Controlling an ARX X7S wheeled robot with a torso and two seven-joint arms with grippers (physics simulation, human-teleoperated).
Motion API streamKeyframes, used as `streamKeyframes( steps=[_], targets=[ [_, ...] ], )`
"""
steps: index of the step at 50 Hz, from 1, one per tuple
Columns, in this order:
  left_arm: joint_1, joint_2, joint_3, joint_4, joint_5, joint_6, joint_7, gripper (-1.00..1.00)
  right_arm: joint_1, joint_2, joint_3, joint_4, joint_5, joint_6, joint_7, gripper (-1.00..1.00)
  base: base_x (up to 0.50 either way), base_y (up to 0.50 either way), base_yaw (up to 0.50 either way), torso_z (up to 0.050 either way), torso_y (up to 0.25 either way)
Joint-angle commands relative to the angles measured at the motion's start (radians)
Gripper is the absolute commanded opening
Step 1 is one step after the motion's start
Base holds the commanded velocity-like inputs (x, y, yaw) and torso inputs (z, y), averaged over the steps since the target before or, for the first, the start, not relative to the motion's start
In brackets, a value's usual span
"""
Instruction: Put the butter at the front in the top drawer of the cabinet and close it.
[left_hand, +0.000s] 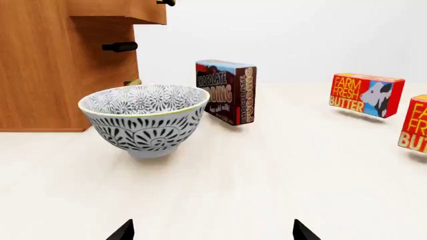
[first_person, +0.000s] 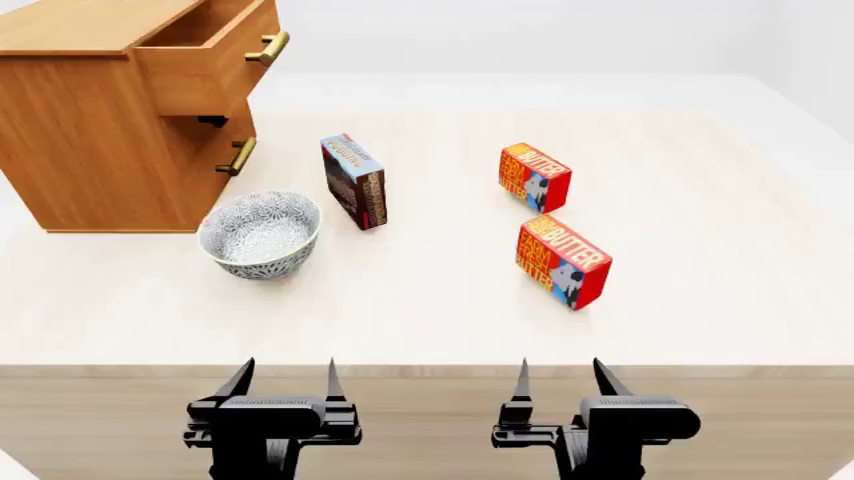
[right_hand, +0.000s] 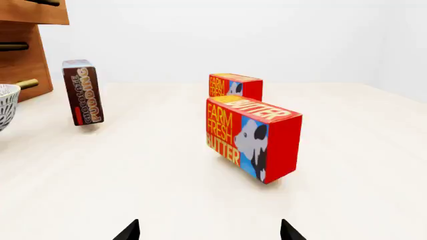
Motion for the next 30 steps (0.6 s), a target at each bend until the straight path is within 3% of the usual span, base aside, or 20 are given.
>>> streamKeyframes(
  steps=[1, 9, 15, 22, 30],
  targets=[
    [0.000, -0.016, 0.018, 0.001, -0.015, 0.002, -0.019, 1.00, -0.001, 0.016, -0.020, 0.000, 0.014, 0.000, 0.021, 1.00, 0.00, 0.00, 0.00, 0.000, 0.000],
    [0.010, -0.042, 0.046, 0.016, -0.053, 0.017, -0.032, 1.00, -0.005, 0.041, -0.049, -0.005, 0.035, 0.001, 0.054, 1.00, 0.00, 0.00, 0.00, 0.000, 0.000],
    [0.012, -0.059, 0.065, 0.053, -0.065, -0.009, -0.037, 1.00, -0.005, 0.048, -0.049, -0.034, 0.058, 0.022, 0.081, 1.00, 0.00, 0.00, 0.00, 0.050, 0.000],
    [0.001, -0.079, 0.076, 0.193, -0.068, -0.140, -0.064, 1.00, 0.023, 0.059, -0.047, -0.145, 0.089, 0.127, 0.116, 1.00, 0.00, 0.00, 0.00, 0.050, 0.000],
    [-0.077, -0.135, 0.083, 0.438, -0.069, -0.400, -0.066, 1.00, 0.124, 0.091, -0.046, -0.322, 0.110, 0.313, 0.140, 1.00, 0.00, 0.00, 0.00, 0.050, 0.000]
  ],
)
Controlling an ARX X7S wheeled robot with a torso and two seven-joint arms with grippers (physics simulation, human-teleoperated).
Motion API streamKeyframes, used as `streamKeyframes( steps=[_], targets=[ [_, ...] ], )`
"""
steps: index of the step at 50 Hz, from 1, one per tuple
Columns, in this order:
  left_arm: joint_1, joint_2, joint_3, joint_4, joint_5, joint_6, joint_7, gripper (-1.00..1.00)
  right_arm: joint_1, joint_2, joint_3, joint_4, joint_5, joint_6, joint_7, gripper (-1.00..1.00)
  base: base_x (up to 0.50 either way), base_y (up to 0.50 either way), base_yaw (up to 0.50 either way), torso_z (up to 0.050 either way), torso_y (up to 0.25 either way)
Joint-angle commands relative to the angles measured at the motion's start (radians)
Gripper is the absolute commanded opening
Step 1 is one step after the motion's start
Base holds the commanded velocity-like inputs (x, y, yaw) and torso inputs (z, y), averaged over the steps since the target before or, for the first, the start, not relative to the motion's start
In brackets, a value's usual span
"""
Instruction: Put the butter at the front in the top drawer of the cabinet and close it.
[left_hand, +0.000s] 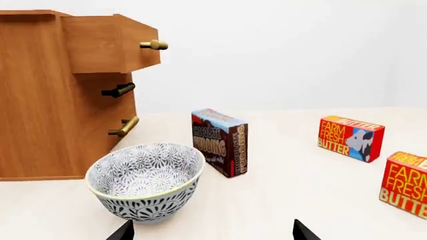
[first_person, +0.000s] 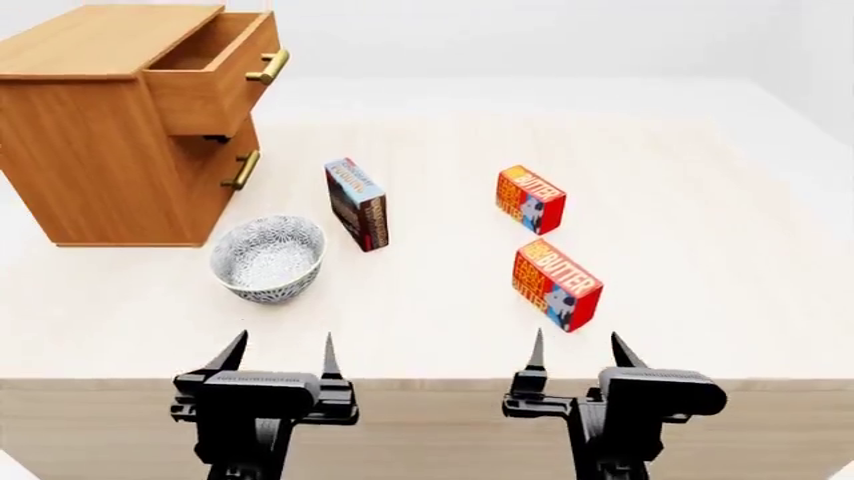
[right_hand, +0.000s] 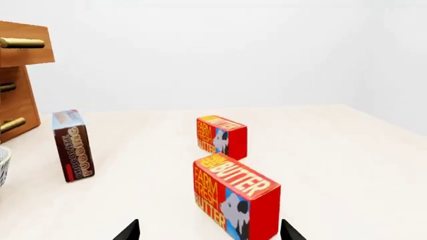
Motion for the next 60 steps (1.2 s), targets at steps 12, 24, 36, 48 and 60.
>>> streamKeyframes(
  steps=[12, 24, 36, 48, 60],
  targets=[
    [-0.343, -0.112, -0.028, 0.362, -0.087, -0.580, 0.034, 1.00, 0.406, 0.082, 0.008, -0.276, 0.071, 0.507, 0.051, 1.00, 0.00, 0.00, 0.00, 0.050, 0.000],
    [-0.716, -0.152, -0.068, 0.237, -0.152, -0.805, 0.077, 1.00, 0.746, 0.148, 0.004, -0.099, 0.069, 0.673, 0.034, 1.00, 0.00, 0.00, 0.00, 0.050, 0.000],
    [-1.019, -0.170, 0.002, -0.002, -0.132, -0.847, 0.101, 1.00, 1.058, 0.174, -0.046, 0.115, 0.059, 0.739, -0.005, 1.00, 0.00, 0.00, 0.00, 0.050, 0.000],
    [-1.287, -0.151, 0.042, -0.348, -0.109, -0.781, 0.127, 1.00, 1.334, 0.169, -0.086, 0.445, 0.036, 0.675, -0.037, 1.00, 0.00, 0.00, 0.00, 0.027, 0.000],
    [-1.447, -0.134, 0.093, -0.566, -0.104, -0.735, 0.180, 1.00, 1.503, 0.147, -0.117, 0.700, 0.025, 0.592, -0.068, 1.00, 0.00, 0.00, 0.00, 0.000, 0.000]
  ],
)
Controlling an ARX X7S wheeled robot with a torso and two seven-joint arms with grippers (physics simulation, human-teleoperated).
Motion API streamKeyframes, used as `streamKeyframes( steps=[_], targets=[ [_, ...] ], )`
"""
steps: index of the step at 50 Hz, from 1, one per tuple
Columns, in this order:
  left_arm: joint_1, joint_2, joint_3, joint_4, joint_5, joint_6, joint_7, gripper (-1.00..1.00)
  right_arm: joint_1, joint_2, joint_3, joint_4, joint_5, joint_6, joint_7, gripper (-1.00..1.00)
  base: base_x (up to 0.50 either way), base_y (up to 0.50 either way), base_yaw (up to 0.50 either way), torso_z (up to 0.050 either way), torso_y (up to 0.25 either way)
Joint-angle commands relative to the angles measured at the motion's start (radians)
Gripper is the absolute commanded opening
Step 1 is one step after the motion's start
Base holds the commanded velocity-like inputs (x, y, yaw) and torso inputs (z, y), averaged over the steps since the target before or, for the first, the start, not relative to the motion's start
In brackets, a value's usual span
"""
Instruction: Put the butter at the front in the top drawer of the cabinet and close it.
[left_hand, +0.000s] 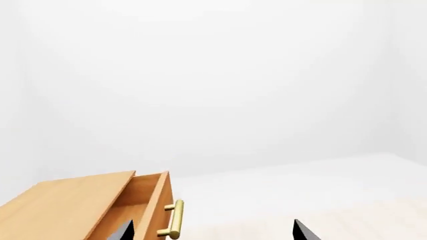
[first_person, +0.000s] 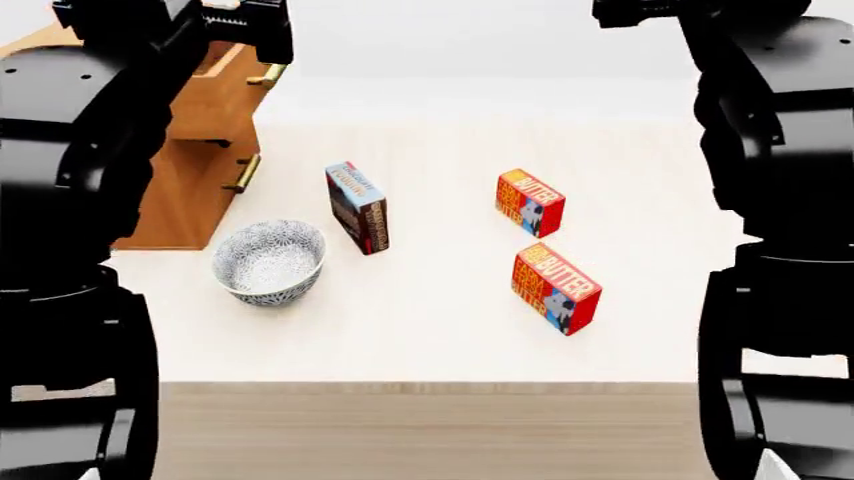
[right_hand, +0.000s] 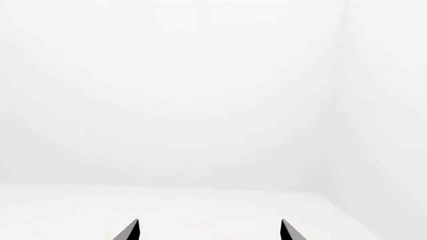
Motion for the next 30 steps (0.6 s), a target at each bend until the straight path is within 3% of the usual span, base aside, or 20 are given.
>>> streamKeyframes(
  steps=[1, 7, 17, 30],
  targets=[
    [-0.170, 0.011, 0.052, -0.207, 0.009, 0.029, 0.044, 1.00, 0.181, -0.015, -0.037, 0.240, -0.014, -0.065, -0.032, 1.00, 0.00, 0.00, 0.00, 0.000, 0.000],
    [-0.200, 0.013, 0.055, -0.204, 0.004, 0.005, 0.046, 1.00, 0.208, -0.025, -0.055, 0.287, -0.015, -0.091, -0.050, 1.00, 0.00, 0.02, 0.00, 0.000, 0.000],
    [-0.198, 0.004, 0.046, -0.158, -0.006, -0.029, 0.039, 1.00, 0.188, -0.023, -0.044, 0.259, 0.002, -0.066, -0.049, 1.00, 0.00, 0.48, 0.00, 0.000, 0.000],
    [-0.198, -0.006, 0.042, -0.158, -0.011, -0.028, 0.036, 1.00, 0.185, -0.027, -0.040, 0.251, 0.018, -0.034, -0.050, 1.00, 0.06, 0.00, 0.00, 0.000, 0.000]
  ],
)
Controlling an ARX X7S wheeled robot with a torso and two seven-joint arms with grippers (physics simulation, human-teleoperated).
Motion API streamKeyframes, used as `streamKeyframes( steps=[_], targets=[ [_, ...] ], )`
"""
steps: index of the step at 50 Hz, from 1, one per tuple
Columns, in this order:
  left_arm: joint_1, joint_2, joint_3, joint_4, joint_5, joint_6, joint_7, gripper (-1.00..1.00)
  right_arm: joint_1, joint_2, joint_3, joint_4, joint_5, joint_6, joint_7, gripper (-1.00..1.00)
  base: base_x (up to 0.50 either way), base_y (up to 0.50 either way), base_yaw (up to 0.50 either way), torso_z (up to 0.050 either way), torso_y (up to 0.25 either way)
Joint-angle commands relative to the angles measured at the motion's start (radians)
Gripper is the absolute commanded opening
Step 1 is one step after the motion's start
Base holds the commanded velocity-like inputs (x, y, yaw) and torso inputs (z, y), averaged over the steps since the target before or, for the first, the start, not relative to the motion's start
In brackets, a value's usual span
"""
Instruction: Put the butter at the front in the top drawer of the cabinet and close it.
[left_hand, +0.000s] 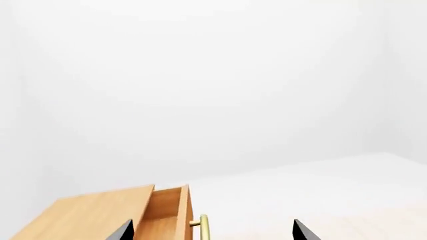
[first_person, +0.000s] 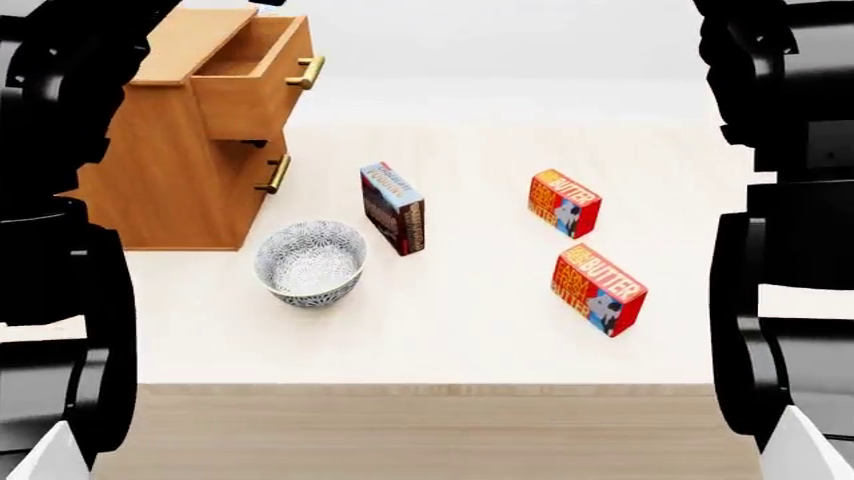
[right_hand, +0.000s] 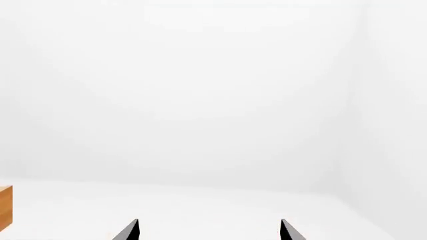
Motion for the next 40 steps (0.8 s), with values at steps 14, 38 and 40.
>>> streamKeyframes(
  steps=[14, 38, 40],
  targets=[
    [-0.008, -0.007, 0.002, -0.020, -0.005, 0.009, -0.008, 1.00, -0.009, 0.006, 0.008, -0.024, 0.026, 0.053, -0.001, 1.00, 0.43, 0.00, 0.00, 0.000, 0.000],
    [-0.010, -0.014, 0.006, -0.012, -0.017, -0.003, -0.009, 1.00, 0.001, -0.001, 0.007, 0.011, 0.036, 0.036, 0.006, 1.00, 0.44, 0.00, 0.00, 0.000, 0.001],
    [-0.009, -0.014, 0.007, -0.012, -0.017, -0.003, -0.009, 1.00, -0.001, 0.001, 0.008, 0.008, 0.038, 0.038, 0.006, 1.00, 0.45, 0.00, 0.00, 0.000, 0.000]
  ],
)
